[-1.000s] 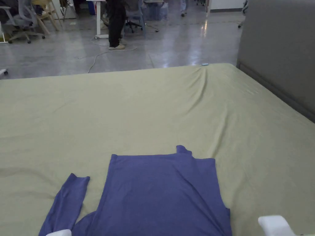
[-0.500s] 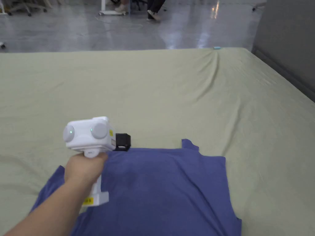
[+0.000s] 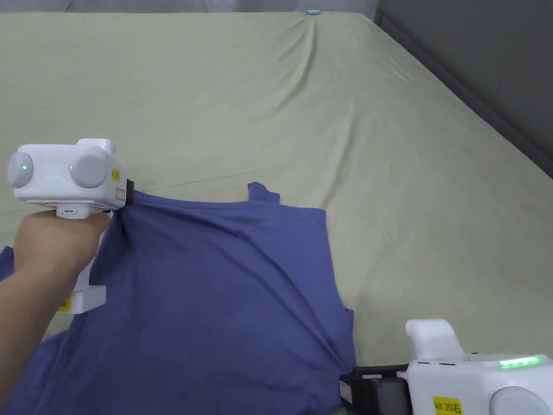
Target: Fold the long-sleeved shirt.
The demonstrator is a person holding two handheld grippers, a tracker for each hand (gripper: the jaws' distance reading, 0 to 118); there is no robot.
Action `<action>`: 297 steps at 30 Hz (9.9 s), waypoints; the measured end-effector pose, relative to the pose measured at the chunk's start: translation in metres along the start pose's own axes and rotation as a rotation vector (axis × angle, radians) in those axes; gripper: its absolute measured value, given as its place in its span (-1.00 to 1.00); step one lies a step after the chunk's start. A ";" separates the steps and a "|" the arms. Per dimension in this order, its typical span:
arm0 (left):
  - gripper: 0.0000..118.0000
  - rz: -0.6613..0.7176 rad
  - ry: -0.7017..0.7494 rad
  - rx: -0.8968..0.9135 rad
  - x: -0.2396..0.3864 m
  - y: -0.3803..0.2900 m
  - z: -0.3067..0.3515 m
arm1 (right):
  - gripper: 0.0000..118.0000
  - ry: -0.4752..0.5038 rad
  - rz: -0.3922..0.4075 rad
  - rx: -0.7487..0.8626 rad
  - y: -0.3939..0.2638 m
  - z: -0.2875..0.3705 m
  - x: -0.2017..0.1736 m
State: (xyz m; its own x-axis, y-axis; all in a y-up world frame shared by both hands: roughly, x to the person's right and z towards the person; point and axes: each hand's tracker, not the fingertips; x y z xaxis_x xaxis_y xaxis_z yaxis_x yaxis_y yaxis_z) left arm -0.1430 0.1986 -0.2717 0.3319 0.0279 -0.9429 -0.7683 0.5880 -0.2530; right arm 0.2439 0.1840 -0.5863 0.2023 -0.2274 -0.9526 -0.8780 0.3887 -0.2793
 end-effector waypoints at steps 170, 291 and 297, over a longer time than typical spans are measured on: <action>-1.00 0.152 -0.057 0.452 -0.103 -0.108 0.387 | -1.00 -0.128 0.497 0.608 0.200 0.333 -0.125; -1.00 0.203 -0.017 -0.003 -0.109 -0.298 0.333 | -0.49 0.042 0.061 0.115 -0.017 0.119 -0.009; -1.00 0.255 -0.155 0.001 -0.088 -0.280 0.305 | -1.00 0.025 0.128 0.053 0.019 0.062 -0.037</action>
State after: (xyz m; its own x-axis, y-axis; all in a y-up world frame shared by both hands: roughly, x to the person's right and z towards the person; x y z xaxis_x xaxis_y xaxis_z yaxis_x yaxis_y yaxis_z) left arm 0.2096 0.2778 -0.0521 0.2085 0.2981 -0.9315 -0.8370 0.5471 -0.0123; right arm 0.2467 0.2553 -0.5641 0.0786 -0.1948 -0.9777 -0.8719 0.4621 -0.1621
